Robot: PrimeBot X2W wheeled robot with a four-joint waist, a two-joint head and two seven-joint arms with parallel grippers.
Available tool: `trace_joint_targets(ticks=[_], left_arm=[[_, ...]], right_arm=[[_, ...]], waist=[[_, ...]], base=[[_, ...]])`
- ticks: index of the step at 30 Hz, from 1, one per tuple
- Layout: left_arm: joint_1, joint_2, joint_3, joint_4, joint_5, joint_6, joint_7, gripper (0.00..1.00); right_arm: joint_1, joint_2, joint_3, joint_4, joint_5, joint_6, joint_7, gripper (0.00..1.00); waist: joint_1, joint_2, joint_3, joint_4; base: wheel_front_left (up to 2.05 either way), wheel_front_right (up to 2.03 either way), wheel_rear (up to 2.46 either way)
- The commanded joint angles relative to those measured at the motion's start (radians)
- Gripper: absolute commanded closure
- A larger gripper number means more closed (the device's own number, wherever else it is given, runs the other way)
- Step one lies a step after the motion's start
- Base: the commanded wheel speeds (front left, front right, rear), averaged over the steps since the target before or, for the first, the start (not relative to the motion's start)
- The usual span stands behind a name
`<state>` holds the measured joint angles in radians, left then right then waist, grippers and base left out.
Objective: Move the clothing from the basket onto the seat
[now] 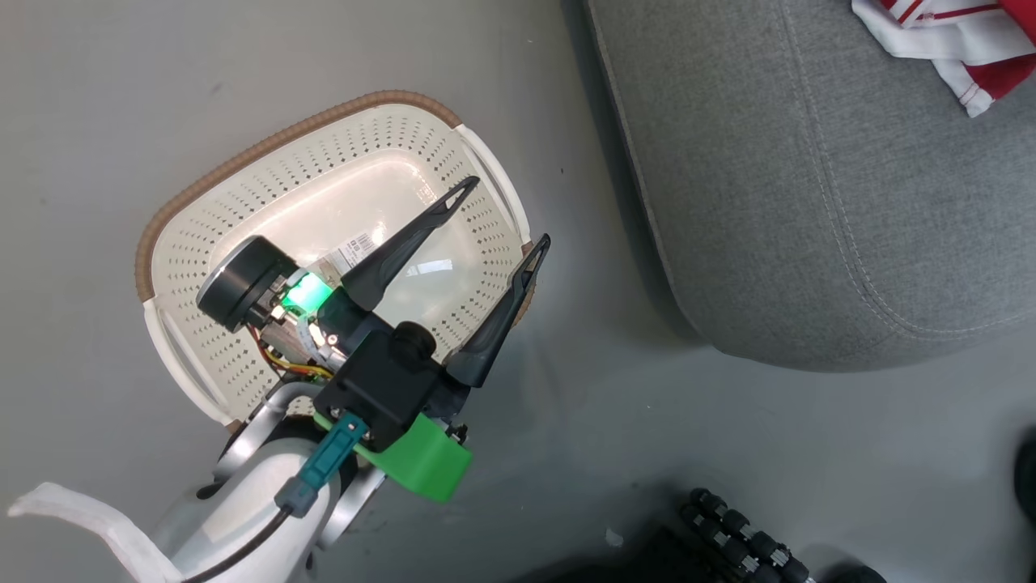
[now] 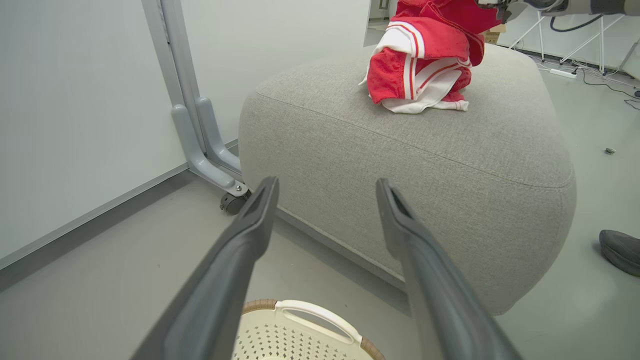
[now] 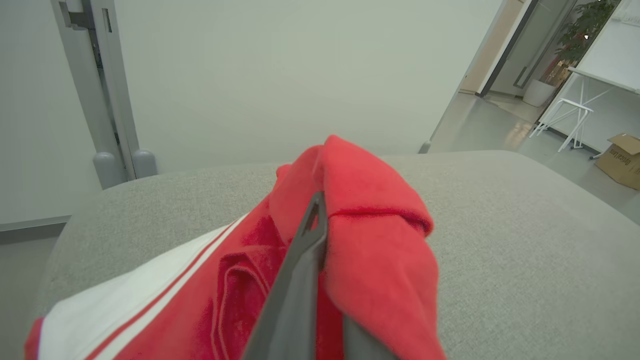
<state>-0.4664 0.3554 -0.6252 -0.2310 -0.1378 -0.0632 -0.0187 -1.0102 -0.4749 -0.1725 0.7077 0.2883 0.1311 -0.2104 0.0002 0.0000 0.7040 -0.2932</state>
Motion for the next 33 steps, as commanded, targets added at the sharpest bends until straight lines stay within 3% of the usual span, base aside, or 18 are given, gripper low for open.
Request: trace_joint_targets(ticks=[1,5,6,7,9,20,33], left_arm=[[-0.024,-0.004,-0.001,0.002,-0.006,-0.007,-0.005,0.0],[-0.023,-0.008,-0.003,0.019,-0.012,-0.002,-0.016,0.0],[-0.02,-0.01,-0.003,0.025,-0.015,0.001,-0.019,0.0],[-0.018,-0.01,-0.004,0.03,-0.016,0.003,-0.023,0.0],[-0.01,-0.012,-0.004,0.04,-0.016,0.01,-0.032,0.0],[0.058,-0.045,-0.002,0.115,-0.062,0.045,-0.093,0.0],[0.126,-0.075,0.092,0.2,-0.132,0.146,-0.188,0.0]], right_arm=[[0.022,0.01,-0.002,0.028,0.005,-0.001,-0.015,1.0],[0.052,0.028,-0.003,0.094,0.014,-0.001,-0.039,1.0],[0.062,0.038,0.0,0.103,0.018,-0.001,-0.042,0.64],[0.07,0.045,0.0,0.106,0.02,-0.001,-0.047,0.38],[0.091,0.056,-0.009,0.111,0.024,-0.001,-0.05,0.0],[0.309,0.151,-0.063,-0.069,-0.033,-0.001,-0.055,0.0],[0.59,0.333,-0.053,-0.401,-0.134,-0.001,-0.055,0.0]], waist=[[-0.0002,0.0,0.009,0.012],[-0.0002,0.0,-0.009,0.01],[-0.0002,0.0,-0.017,0.01],[-0.0002,0.0,-0.025,0.009],[-0.0002,0.0,-0.045,0.009],[-0.0002,0.0,-0.2,0.027],[-0.0002,0.0,-0.337,0.098]], base=[[0.0,0.0,0.0],[0.0,0.0,0.0],[0.0,0.0,0.0],[0.0,0.0,0.0],[0.0,0.0,0.0],[0.0,0.0,0.0],[0.0,0.0,0.0]])
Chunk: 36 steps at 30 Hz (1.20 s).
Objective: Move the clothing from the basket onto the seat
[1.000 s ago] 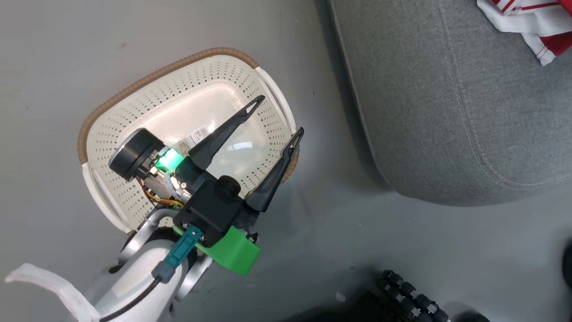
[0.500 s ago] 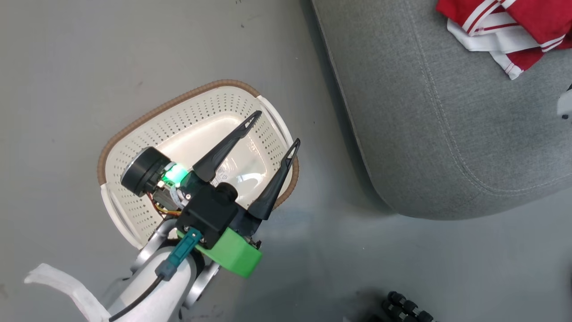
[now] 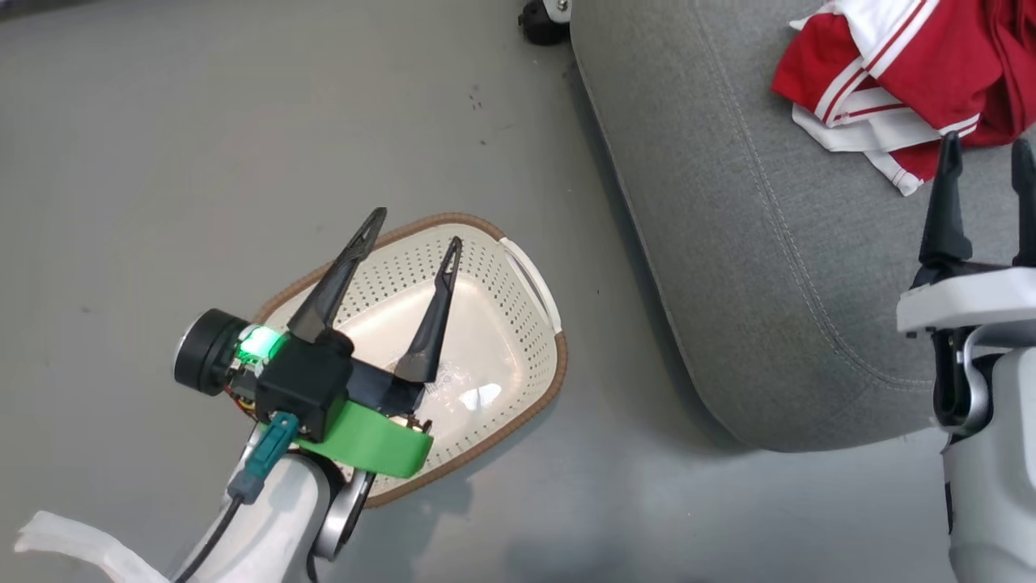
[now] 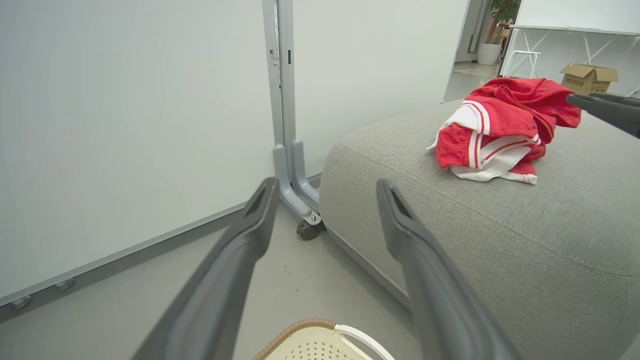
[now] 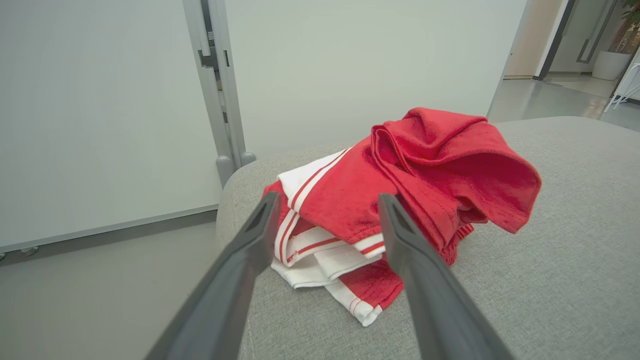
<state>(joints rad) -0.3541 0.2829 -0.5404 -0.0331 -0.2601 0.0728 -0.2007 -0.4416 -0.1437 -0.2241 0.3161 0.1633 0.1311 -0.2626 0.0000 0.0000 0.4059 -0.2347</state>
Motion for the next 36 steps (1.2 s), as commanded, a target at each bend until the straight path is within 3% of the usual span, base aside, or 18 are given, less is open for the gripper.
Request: trace_joint_targets(ticks=[1,8,17,26,36], left_arm=[[0.016,-0.004,0.018,0.007,-0.017,0.016,-0.013,0.0],[0.041,-0.012,0.108,0.039,-0.05,0.072,-0.05,0.0],[0.106,-0.042,0.229,0.06,-0.083,0.111,-0.065,0.0],[0.236,-0.071,0.307,0.063,-0.05,0.085,-0.064,0.0],[0.329,-0.102,0.324,0.115,0.001,0.051,-0.064,0.0]], right_arm=[[0.038,0.015,0.006,-0.031,-0.012,-0.001,-0.003,0.0],[0.156,0.062,0.063,-0.195,-0.045,-0.001,0.035,0.0],[0.282,0.085,0.157,-0.37,-0.083,-0.001,0.085,0.0],[0.387,0.091,0.21,-0.43,-0.102,-0.001,0.117,0.0],[0.47,0.092,0.236,-0.411,-0.082,-0.001,0.136,0.0]], waist=[[0.0,0.0,-0.046,0.047],[0.0,0.0,-0.093,0.102],[0.0,0.0,-0.147,0.179],[0.0,0.0,-0.222,0.221],[0.0,0.0,-0.305,0.226]], base=[[0.0,0.0,0.0],[0.0,0.0,0.0],[0.0,0.0,0.0],[0.0,0.0,0.0],[0.0,0.0,0.0]])
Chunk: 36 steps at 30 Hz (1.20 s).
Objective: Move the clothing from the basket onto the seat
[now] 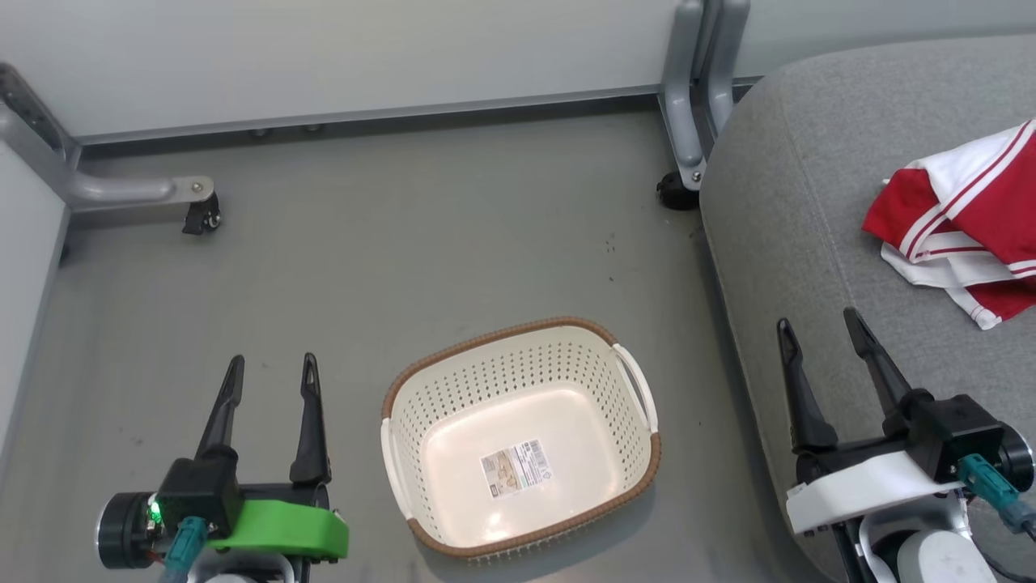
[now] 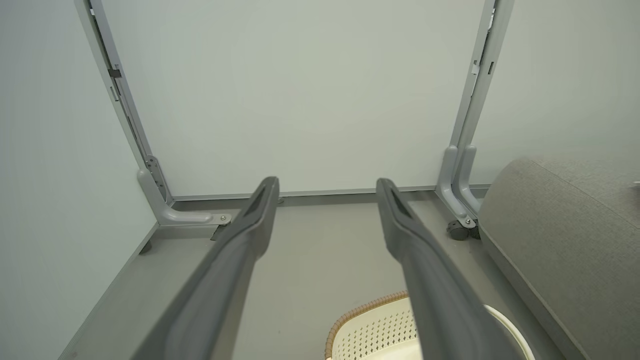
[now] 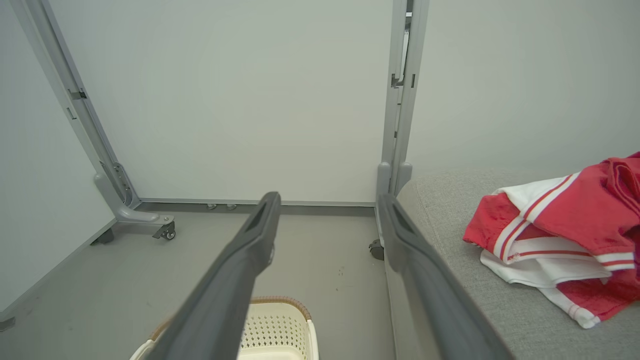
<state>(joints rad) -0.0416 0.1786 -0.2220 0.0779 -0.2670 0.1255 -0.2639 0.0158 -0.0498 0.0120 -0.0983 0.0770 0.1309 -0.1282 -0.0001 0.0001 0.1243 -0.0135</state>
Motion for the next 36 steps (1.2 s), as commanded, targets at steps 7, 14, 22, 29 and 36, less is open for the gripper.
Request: trace_joint_targets(ticks=[7,14,22,29,36], left_arm=[[0.063,-0.022,0.013,0.031,0.033,-0.026,0.0,0.0],[0.082,-0.03,0.026,0.049,0.053,-0.039,0.0,0.0],[0.082,-0.045,0.041,0.07,0.067,-0.055,0.0,0.0],[0.078,-0.053,0.051,0.082,0.076,-0.064,0.0,0.0],[0.07,-0.061,0.061,0.094,0.086,-0.071,0.0,0.0]], right_arm=[[0.063,-0.002,0.005,0.017,0.028,0.0,0.007,0.0],[0.089,-0.002,0.0,0.023,0.038,0.0,0.014,0.0],[0.088,-0.002,-0.004,0.019,0.043,0.0,0.019,0.0],[0.086,-0.002,-0.006,0.012,0.044,0.0,0.025,0.0],[0.087,-0.002,-0.008,0.009,0.044,0.0,0.029,0.0]], waist=[[0.0001,-0.0001,-0.066,0.005],[0.0001,-0.0001,-0.082,0.002],[0.0001,-0.0001,-0.085,0.0],[0.0001,-0.0001,-0.084,0.001],[0.0001,-0.0001,-0.087,0.003]], base=[[0.0,0.0,0.0],[0.0,0.0,0.0],[0.0,0.0,0.0],[0.0,0.0,0.0],[0.0,0.0,0.0]])
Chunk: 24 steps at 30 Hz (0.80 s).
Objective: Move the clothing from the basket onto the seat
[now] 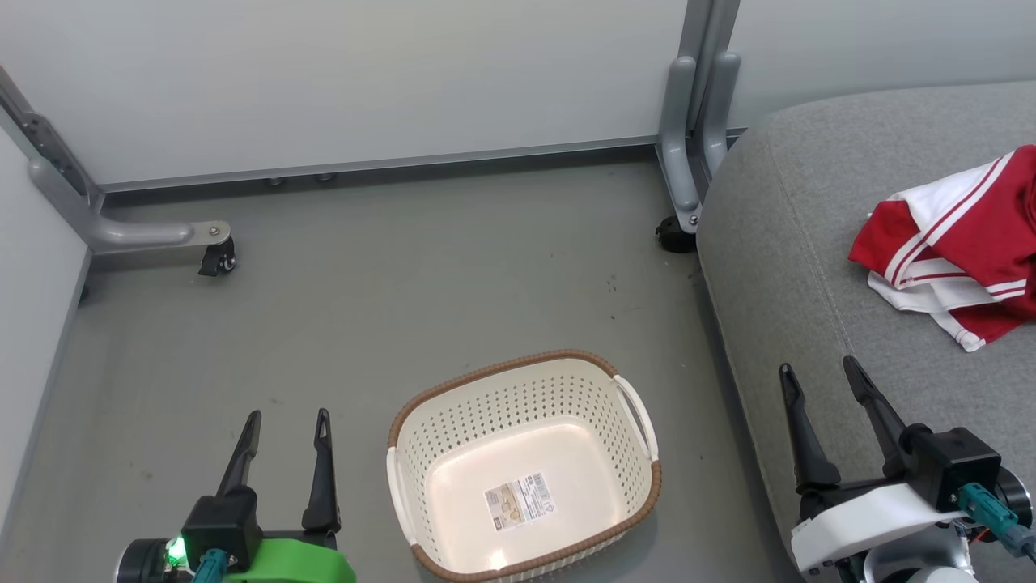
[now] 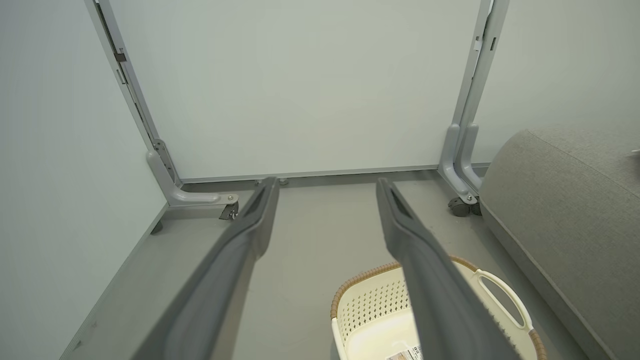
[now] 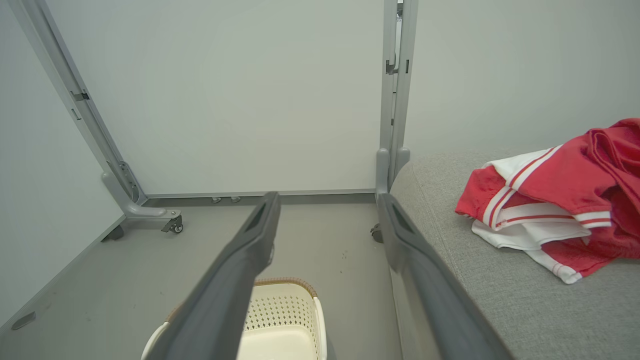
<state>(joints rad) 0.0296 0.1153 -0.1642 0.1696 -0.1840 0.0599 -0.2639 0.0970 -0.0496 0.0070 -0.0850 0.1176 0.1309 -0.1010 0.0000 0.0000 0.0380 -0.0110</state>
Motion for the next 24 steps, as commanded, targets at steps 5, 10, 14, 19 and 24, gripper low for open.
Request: trace_joint_targets(ticks=[5,10,14,19,24], left_arm=[[0.0,-0.004,0.006,0.007,0.001,-0.006,0.0,1.0],[-0.005,-0.009,0.015,0.025,-0.066,-0.015,0.017,1.0],[-0.014,-0.012,0.03,0.029,-0.144,-0.025,0.038,1.0],[-0.024,-0.016,0.048,0.032,-0.236,-0.037,0.062,1.0],[-0.034,-0.019,0.065,0.035,-0.324,-0.048,0.085,1.0]], right_arm=[[0.001,0.0,-0.001,0.001,0.001,0.0,0.002,1.0],[0.003,0.0,0.004,0.017,0.073,0.0,0.004,1.0],[-0.011,-0.008,0.002,0.037,0.163,0.0,0.012,1.0],[-0.03,-0.015,0.002,0.061,0.268,0.0,0.02,1.0],[-0.044,-0.02,0.002,0.082,0.364,0.0,0.028,1.0]], waist=[[0.0,0.0,-0.001,0.0],[0.0,0.0,-0.002,0.001],[0.0,0.0,-0.003,0.001],[0.0,0.0,-0.004,0.002],[0.0,0.0,-0.006,0.002]], base=[[0.0,0.0,0.0],[0.0,0.0,0.0],[0.0,0.0,0.0],[0.0,0.0,0.0],[0.0,0.0,0.0]])
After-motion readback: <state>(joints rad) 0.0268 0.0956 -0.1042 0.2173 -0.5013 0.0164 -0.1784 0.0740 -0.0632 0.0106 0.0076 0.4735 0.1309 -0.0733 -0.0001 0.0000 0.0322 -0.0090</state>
